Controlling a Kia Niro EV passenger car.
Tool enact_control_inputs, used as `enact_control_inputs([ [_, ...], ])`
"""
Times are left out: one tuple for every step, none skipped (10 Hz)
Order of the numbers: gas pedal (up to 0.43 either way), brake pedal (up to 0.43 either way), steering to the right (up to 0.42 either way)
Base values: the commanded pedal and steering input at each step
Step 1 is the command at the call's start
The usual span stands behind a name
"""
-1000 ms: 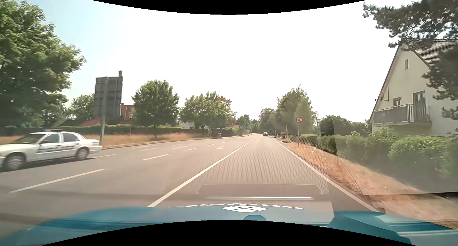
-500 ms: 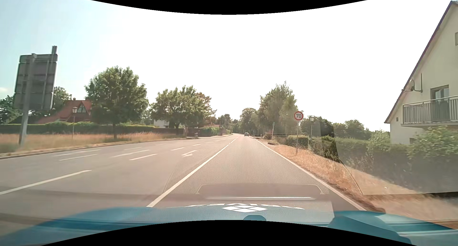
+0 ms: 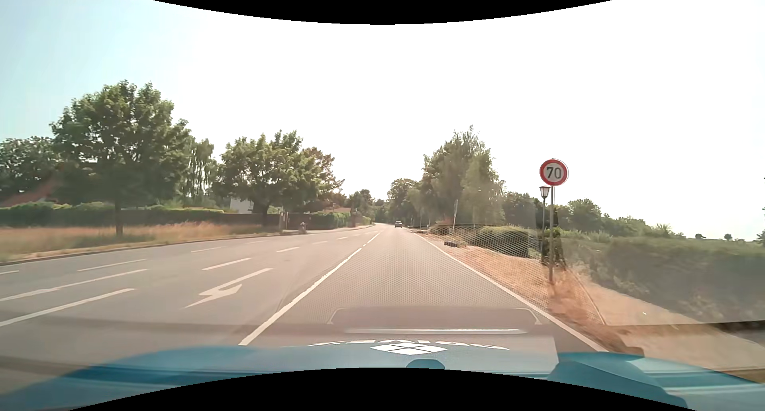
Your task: Follow the waypoints while adhering to traffic rules and regulations
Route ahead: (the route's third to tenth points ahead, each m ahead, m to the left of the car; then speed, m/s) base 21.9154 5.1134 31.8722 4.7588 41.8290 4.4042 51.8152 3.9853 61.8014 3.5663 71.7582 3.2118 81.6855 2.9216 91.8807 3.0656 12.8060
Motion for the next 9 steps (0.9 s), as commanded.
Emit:
enact_control_inputs([
  [0.339, 0.000, 0.013],
  [0.339, 0.000, 0.013],
  [0.339, 0.000, 0.011],
  [0.339, 0.000, 0.007],
  [0.339, 0.000, 0.006],
  [0.339, 0.000, 0.005],
  [0.339, 0.000, 0.003],
  [0.339, 0.000, 0.002],
  [0.331, 0.000, 0.002],
])
